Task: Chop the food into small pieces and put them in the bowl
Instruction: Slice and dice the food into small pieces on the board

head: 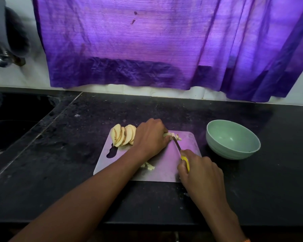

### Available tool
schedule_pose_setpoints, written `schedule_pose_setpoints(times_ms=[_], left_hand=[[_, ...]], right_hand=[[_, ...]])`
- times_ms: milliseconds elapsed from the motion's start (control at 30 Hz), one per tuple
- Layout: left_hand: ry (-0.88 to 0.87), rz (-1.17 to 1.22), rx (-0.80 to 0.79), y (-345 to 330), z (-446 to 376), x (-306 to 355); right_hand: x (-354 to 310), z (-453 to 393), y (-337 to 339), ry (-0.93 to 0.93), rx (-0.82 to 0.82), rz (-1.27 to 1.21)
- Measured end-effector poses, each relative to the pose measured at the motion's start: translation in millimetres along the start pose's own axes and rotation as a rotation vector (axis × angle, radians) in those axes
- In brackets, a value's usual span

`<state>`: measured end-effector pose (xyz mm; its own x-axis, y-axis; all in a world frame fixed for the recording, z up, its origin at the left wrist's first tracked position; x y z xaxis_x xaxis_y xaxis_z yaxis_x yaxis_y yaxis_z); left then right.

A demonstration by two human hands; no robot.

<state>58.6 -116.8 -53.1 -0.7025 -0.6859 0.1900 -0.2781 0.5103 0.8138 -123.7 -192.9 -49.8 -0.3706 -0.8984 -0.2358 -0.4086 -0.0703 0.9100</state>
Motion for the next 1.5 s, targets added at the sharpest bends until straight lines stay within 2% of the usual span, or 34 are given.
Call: schedule_pose_setpoints(times_ms=[200,367,833,967,1300,1500], left_hand=[[-0.021,0.071,-0.015,-2,-1,1],[-0.008,0.040,0.011,3,-4,-8],[0.010,0.096,-0.035,-4,0,-13],[0.021,0.081,-0.038,-2,-1,-11],[0.026,0.021,0.000,0,2,-5],[0.015,0.051,-0.012,2,1,-9]], right_hand=[[2,6,8,-0.007,0.069,-0.063],[-2,-7,10,-0.048,0.114,-0.099],[-20,-27,-5,-0.033,-0.082,0.012],[-19,-28,-5,-0.039,-0.086,0.007],[-6,7,4,-0.036,-0.038,-0.018],[-5,-4,4,-0.039,0.036,-0.097]])
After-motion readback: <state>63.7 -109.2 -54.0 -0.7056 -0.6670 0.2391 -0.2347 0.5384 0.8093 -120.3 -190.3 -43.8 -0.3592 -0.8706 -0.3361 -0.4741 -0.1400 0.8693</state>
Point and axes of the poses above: each hand's wrist, its own z-axis away from the middle knuckle, its own y-axis out of the back of the hand, x = y × z, the point moved 7 cm from there along -z, towards the middle knuckle, and after that the axes turned 3 degrees about x, right-handed, at the moved point
